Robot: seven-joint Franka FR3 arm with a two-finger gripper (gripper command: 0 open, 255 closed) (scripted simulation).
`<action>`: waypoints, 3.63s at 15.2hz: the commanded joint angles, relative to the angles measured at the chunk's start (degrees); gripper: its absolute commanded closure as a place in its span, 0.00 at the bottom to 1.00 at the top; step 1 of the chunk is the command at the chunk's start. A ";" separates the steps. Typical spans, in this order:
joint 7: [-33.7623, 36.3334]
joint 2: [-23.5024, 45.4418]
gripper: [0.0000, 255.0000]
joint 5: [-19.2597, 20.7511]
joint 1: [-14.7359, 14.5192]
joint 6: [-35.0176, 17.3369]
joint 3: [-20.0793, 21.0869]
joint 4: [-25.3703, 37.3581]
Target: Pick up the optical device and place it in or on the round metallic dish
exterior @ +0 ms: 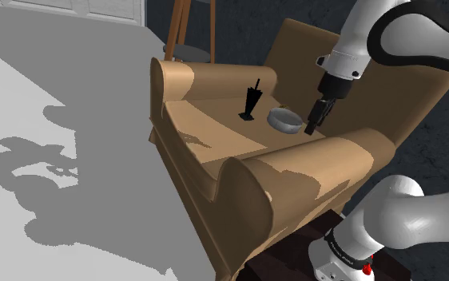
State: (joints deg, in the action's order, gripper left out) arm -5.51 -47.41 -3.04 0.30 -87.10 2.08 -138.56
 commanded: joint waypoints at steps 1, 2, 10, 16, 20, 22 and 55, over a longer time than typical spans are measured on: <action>0.00 0.00 0.00 0.00 0.00 0.00 0.00 0.00; -0.72 1.24 0.00 0.51 0.27 -1.95 -0.54 0.11; -6.06 12.57 0.00 3.18 1.96 -16.53 -4.79 3.49; -10.01 22.10 0.00 3.35 2.53 -25.67 -7.87 8.89; -12.86 28.67 0.00 2.43 2.65 -30.64 -9.85 13.77; -14.38 32.01 0.00 1.62 2.67 -32.76 -10.80 16.60; -20.37 46.06 1.00 -3.57 2.88 -42.04 -13.36 26.23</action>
State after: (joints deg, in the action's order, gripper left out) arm -25.96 -1.30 -6.67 3.20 -129.56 -11.30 -112.67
